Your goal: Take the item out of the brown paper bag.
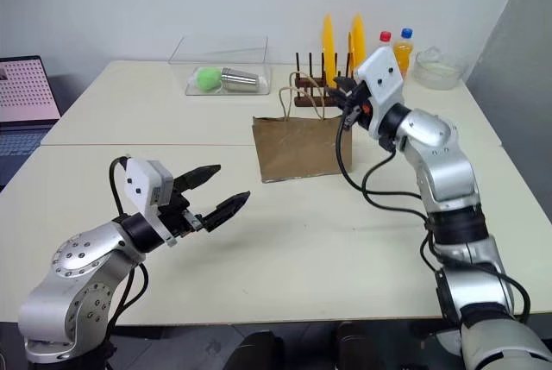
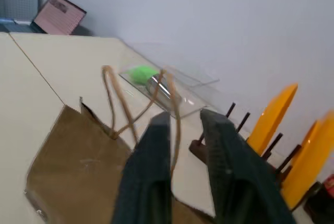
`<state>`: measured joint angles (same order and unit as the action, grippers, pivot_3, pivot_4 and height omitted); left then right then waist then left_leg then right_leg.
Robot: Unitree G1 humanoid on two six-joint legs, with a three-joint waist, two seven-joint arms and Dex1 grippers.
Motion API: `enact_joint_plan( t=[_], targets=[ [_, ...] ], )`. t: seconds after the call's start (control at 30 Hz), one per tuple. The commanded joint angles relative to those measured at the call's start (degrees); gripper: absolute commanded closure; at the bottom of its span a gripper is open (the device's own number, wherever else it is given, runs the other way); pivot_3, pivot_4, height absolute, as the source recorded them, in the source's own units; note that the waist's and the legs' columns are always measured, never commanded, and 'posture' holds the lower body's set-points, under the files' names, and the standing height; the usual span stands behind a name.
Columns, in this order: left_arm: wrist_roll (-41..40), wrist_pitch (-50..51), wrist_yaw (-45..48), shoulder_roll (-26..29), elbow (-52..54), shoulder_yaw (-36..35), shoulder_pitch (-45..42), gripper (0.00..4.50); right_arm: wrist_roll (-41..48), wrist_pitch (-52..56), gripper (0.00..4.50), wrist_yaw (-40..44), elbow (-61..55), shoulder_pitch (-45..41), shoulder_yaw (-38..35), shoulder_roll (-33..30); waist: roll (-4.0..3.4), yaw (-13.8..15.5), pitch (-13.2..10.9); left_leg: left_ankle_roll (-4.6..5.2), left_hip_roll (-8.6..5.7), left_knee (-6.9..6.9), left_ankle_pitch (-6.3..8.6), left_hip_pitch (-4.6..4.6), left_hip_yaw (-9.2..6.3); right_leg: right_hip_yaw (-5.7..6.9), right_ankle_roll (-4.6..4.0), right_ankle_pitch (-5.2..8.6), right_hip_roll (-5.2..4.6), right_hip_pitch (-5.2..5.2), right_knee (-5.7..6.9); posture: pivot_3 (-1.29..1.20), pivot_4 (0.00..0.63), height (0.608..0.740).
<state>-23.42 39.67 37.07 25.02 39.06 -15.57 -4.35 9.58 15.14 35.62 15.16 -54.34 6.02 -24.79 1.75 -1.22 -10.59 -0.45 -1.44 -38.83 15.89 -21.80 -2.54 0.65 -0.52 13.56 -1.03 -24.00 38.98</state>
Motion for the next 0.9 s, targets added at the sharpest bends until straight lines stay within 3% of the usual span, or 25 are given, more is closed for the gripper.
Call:
enact_joint_plan(
  t=[0.03, 0.23, 0.4, 0.5, 0.9],
  targets=[
    [0.07, -1.57, -2.73, 0.16, 3.98, 1.64, 1.65, 0.18, -6.04, -8.81, 4.46, 0.63, 16.65, -8.44, 2.00, 0.57, 0.00, -0.22, 0.01, 0.00, 0.00, 0.03, 0.00, -0.01, 0.08, -0.06, -0.01, 0.00, 0.00, -0.02, -0.02, 0.00, 0.150, 0.740],
    [-0.09, -3.80, -3.63, 1.66, 4.75, 4.56, 2.88, 0.18, -20.26, -23.33, 4.46, -2.32, 49.65, -24.04, 10.83, 3.99, -0.03, -0.41, -0.01, 0.00, 0.03, 0.10, 0.00, -0.03, 0.20, -0.09, -0.05, 0.00, -0.01, -0.07, -0.03, 0.00, 0.150, 0.740],
    [-1.86, -4.76, -1.81, 3.94, 4.60, 6.24, 3.90, 0.18, -28.34, -27.55, 4.46, -3.95, 59.54, -28.40, 15.65, 6.85, -0.03, -0.46, -0.02, -0.01, 0.04, 0.13, 0.00, -0.03, 0.20, -0.09, -0.10, 0.02, -0.01, -0.10, -0.03, 0.00, 0.150, 0.740],
    [-2.17, -6.37, 0.50, 5.98, 4.00, 6.18, 6.44, 0.18, -29.65, -30.21, 4.46, 1.94, 60.65, -28.83, 16.14, 7.32, -0.06, -0.45, -0.03, -0.01, 0.04, 0.13, 0.00, -0.05, 0.18, -0.09, -0.10, 0.02, -0.02, -0.10, -0.05, 0.00, 0.150, 0.740],
    [-2.62, -12.92, 6.31, 10.13, 3.60, 7.40, 11.53, 0.18, -23.31, -38.99, 4.46, 41.04, 54.72, -24.35, 12.38, 1.31, -0.14, -0.39, -0.08, 0.00, 0.04, 0.14, 0.01, -0.02, 0.10, -0.02, -0.10, 0.03, -0.02, -0.05, -0.10, 0.00, 0.150, 0.740]
  ],
)
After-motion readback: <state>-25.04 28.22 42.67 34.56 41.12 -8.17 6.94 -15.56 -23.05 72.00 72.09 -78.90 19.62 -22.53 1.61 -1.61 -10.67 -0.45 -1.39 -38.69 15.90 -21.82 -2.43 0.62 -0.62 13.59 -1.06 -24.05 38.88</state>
